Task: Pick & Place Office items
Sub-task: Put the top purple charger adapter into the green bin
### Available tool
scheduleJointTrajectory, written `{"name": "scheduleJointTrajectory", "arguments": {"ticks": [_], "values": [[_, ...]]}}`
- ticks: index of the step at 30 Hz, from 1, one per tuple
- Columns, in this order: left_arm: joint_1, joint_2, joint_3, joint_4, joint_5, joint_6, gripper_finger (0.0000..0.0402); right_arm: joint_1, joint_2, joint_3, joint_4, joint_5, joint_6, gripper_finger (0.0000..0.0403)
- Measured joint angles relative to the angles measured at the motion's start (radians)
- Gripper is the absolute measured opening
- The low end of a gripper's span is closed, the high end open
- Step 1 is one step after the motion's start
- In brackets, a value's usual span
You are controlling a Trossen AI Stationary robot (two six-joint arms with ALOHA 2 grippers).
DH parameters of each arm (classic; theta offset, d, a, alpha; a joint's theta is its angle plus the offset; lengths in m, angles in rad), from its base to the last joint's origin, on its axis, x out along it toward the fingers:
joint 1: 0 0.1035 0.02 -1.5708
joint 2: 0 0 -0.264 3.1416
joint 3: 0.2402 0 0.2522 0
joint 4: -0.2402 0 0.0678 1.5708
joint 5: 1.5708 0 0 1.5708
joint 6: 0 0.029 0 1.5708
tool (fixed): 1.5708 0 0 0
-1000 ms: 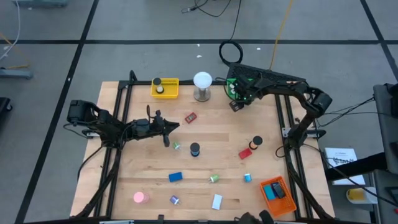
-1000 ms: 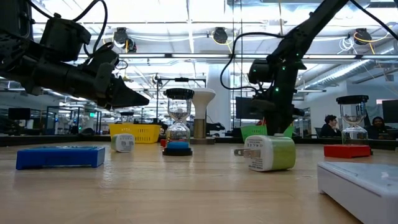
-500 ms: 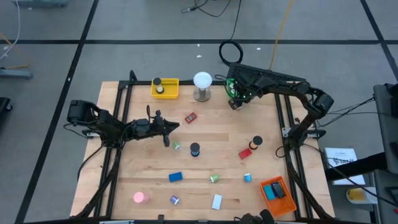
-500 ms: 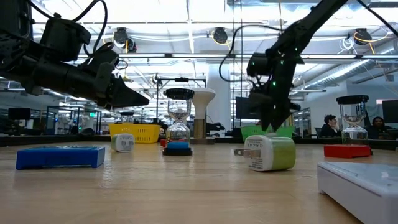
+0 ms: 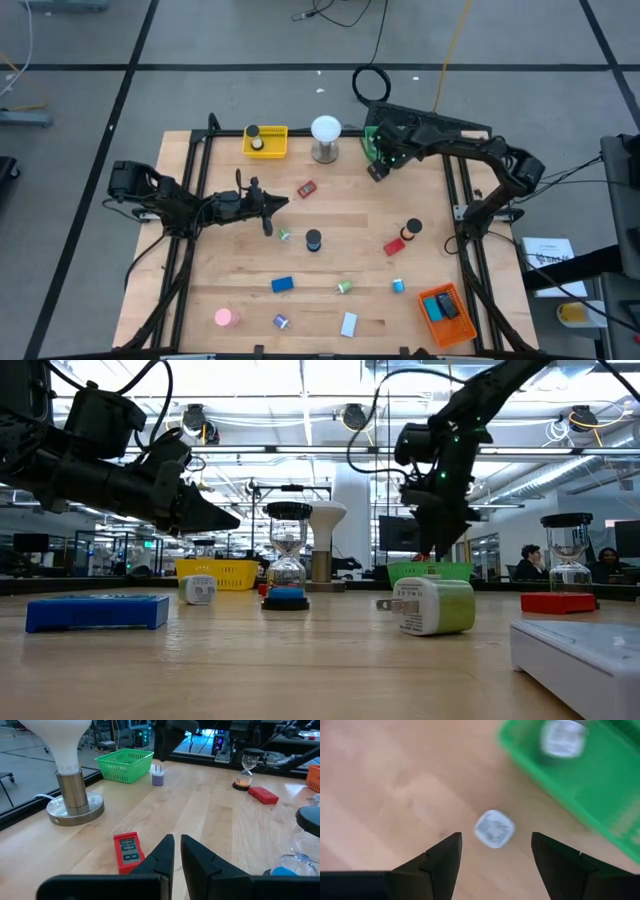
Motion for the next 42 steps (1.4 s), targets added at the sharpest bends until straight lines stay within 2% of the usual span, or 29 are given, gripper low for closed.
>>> {"name": "scheduleJointTrajectory", "arguments": {"ticks": [8,15,24,32,36,42], "values": [[0.0,0.0,0.0,0.0,0.0,0.0,0.0037,0.04,0.001,0.0,0.002,0.005,-0.393,0.0232],[0.0,0.0,0.0,0.0,0.0,0.0,0.0037,0.032,0.033,-0.019,0.058,0.024,-0.557,0.0224],[0.0,0.0,0.0,0.0,0.0,0.0,0.0037,0.033,0.122,-0.021,0.075,0.026,-0.621,0.0207],[0.0,0.0,0.0,0.0,0.0,0.0,0.0037,0.033,0.148,-0.021,0.078,0.026,-0.622,0.0147],[0.0,0.0,0.0,0.0,0.0,0.0,0.0037,0.033,0.141,-0.021,0.072,0.021,-0.556,0.0134],[0.0,0.0,0.0,0.0,0.0,0.0,0.0037,0.032,0.06,0.024,0.034,-0.054,-0.4,0.0134]]}}
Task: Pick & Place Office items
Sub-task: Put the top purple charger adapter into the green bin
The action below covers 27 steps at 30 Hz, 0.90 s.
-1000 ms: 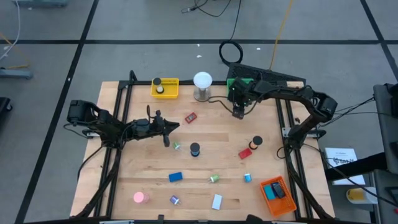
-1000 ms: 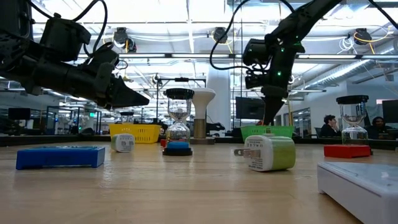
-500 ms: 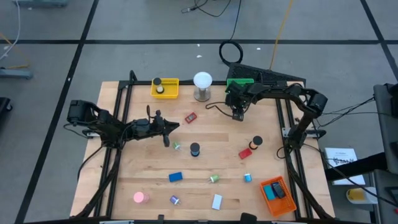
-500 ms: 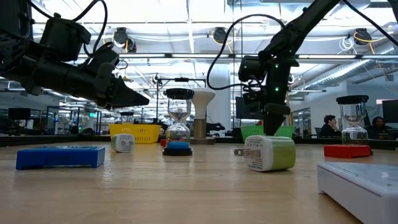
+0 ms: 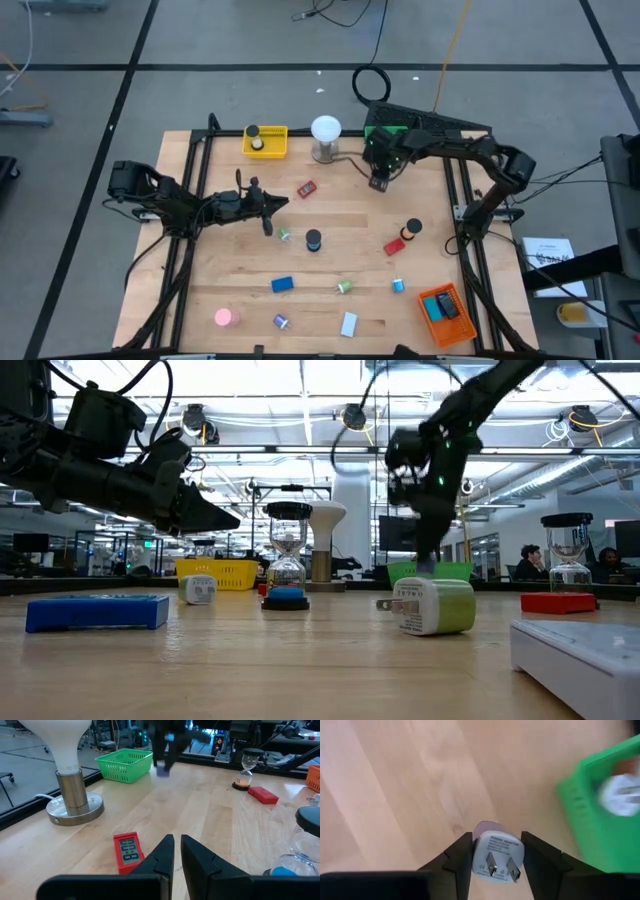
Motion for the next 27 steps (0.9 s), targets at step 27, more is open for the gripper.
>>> {"name": "scheduleJointTrajectory", "arguments": {"ticks": [27], "values": [[0.0,0.0,0.0,0.0,0.0,0.0,0.0037,-0.328,0.299,0.323,-0.053,0.027,0.307,0.0136]]}}
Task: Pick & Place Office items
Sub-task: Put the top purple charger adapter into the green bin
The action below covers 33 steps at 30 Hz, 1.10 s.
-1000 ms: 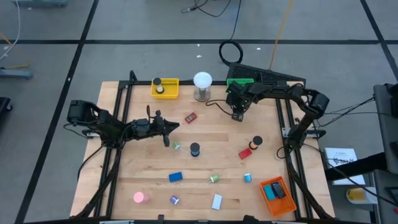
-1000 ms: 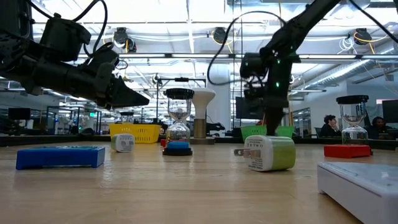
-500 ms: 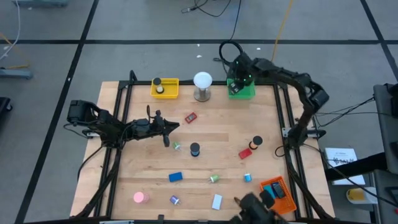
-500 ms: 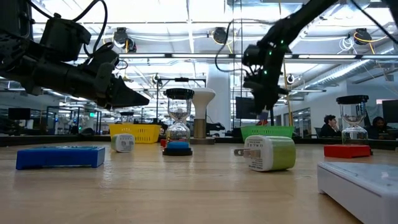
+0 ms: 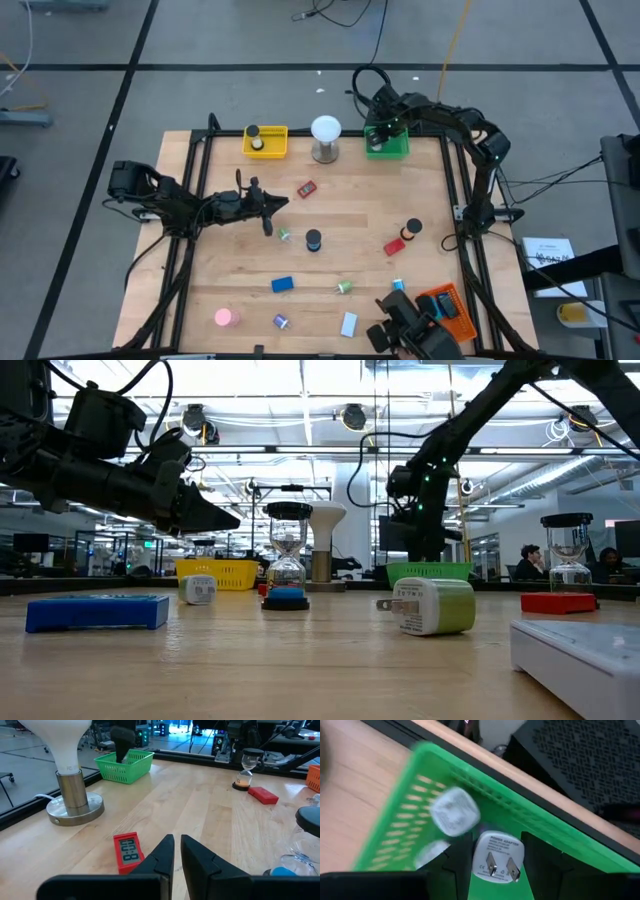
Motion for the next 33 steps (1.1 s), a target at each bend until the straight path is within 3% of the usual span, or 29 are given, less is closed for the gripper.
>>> {"name": "scheduleJointTrajectory", "arguments": {"ticks": [10,23,33], "values": [[0.0,0.0,0.0,0.0,0.0,0.0,0.0037,-0.005,0.032,0.0,0.02,0.0,0.009,0.0139],[0.0,0.0,0.0,0.0,0.0,0.0,0.0037,-0.004,0.029,0.0,0.057,0.004,0.006,0.0185],[0.0,0.0,0.0,0.0,0.0,0.0,0.0037,-0.003,-0.092,0.0,0.06,0.048,-0.018,0.0177]]}}
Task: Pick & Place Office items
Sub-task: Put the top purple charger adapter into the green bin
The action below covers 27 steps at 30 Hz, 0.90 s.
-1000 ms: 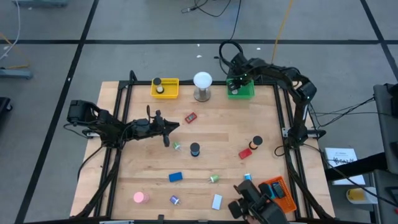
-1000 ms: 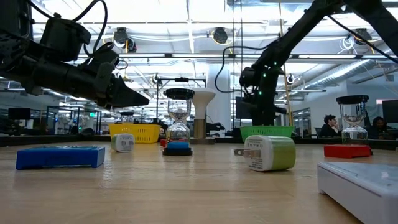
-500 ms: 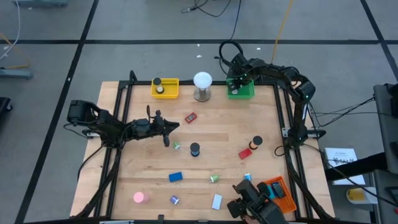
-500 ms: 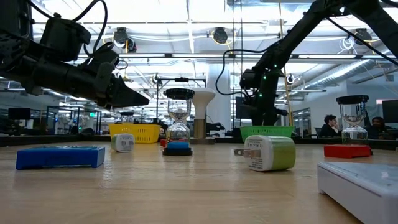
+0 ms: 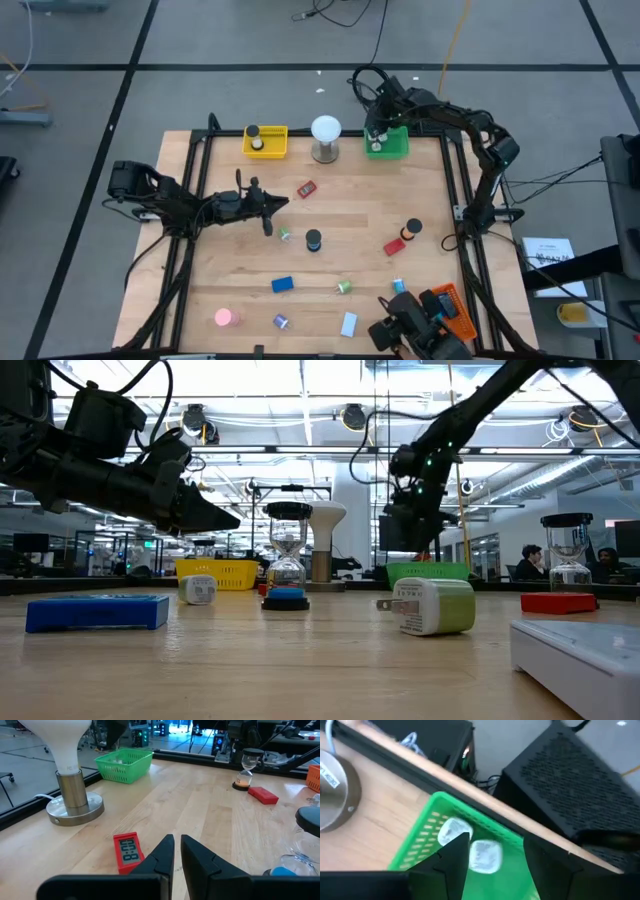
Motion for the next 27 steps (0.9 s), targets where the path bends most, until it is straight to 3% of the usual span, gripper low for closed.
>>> {"name": "scheduleJointTrajectory", "arguments": {"ticks": [7,17,27], "values": [[0.0,0.0,0.0,0.0,0.0,0.0,0.0037,0.0,-0.017,-0.004,-0.092,0.006,-0.015,0.0118],[0.0,0.0,0.0,0.0,0.0,0.0,0.0037,0.0,-0.016,-0.114,-0.085,0.0,-0.029,0.0011],[0.0,0.0,0.0,0.0,0.0,0.0,0.0037,0.002,-0.016,-0.166,0.022,-0.051,-0.04,0.001]]}}
